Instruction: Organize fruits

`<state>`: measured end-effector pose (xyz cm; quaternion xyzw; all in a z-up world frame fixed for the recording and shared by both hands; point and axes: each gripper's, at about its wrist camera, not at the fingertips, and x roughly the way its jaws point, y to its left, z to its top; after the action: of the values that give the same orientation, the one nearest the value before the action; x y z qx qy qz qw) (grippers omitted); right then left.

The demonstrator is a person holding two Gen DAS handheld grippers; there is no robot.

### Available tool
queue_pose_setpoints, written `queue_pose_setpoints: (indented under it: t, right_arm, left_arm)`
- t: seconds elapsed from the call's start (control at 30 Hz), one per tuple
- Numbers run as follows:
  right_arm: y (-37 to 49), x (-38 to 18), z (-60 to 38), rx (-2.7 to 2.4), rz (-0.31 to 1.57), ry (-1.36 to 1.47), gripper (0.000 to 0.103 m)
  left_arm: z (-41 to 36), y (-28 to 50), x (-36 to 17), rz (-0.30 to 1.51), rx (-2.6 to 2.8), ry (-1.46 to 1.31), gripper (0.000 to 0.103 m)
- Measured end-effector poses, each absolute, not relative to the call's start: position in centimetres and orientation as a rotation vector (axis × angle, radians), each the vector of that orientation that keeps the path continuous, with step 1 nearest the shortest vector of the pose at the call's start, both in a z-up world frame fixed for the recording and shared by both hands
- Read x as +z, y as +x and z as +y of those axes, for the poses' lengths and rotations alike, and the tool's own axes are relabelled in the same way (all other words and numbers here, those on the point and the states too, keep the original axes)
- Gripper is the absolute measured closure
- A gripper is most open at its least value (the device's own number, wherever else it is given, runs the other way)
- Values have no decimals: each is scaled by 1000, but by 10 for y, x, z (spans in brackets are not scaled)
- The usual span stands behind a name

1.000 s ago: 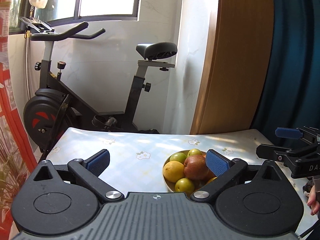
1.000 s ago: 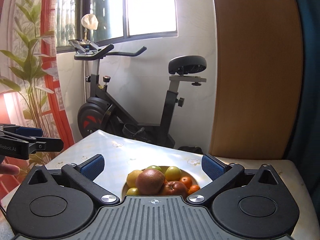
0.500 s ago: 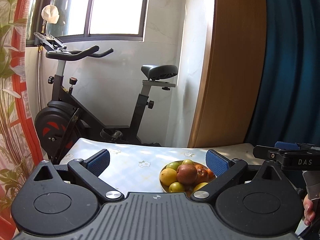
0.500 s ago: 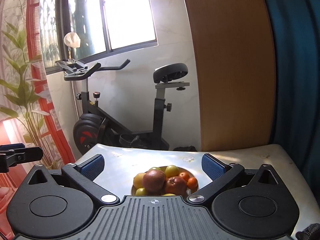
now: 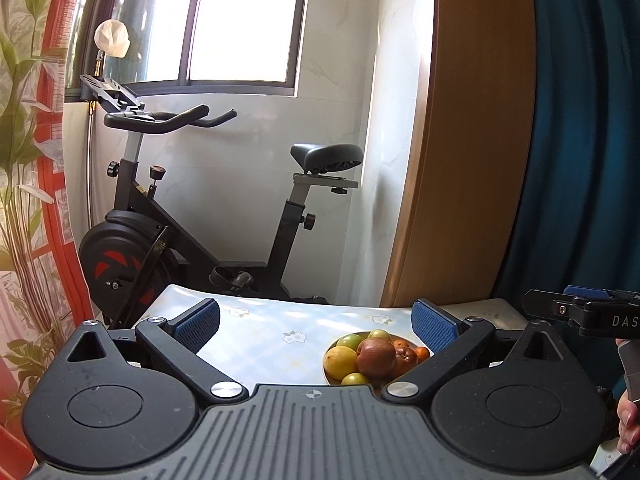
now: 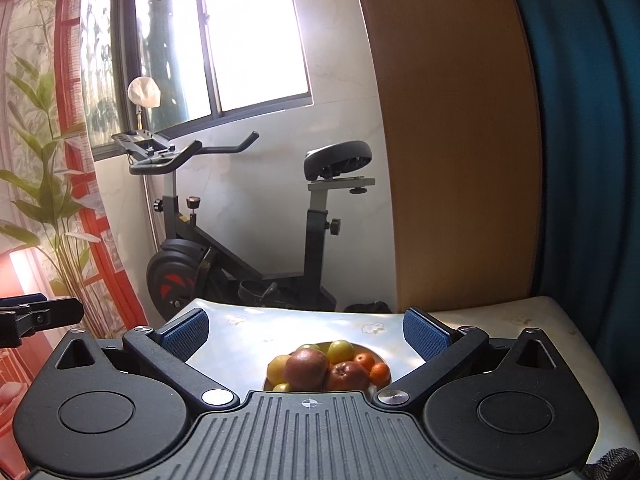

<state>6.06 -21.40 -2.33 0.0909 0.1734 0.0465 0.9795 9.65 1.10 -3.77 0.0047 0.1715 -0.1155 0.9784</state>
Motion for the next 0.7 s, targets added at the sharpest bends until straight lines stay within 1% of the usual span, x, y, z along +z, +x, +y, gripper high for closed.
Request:
queue_pose_setpoints:
  t: [0.7]
  right_arm:
    - [60,-22,-216,93,351,188,0]
  left_arm:
    - [6,95,-37,352,-225,30,0]
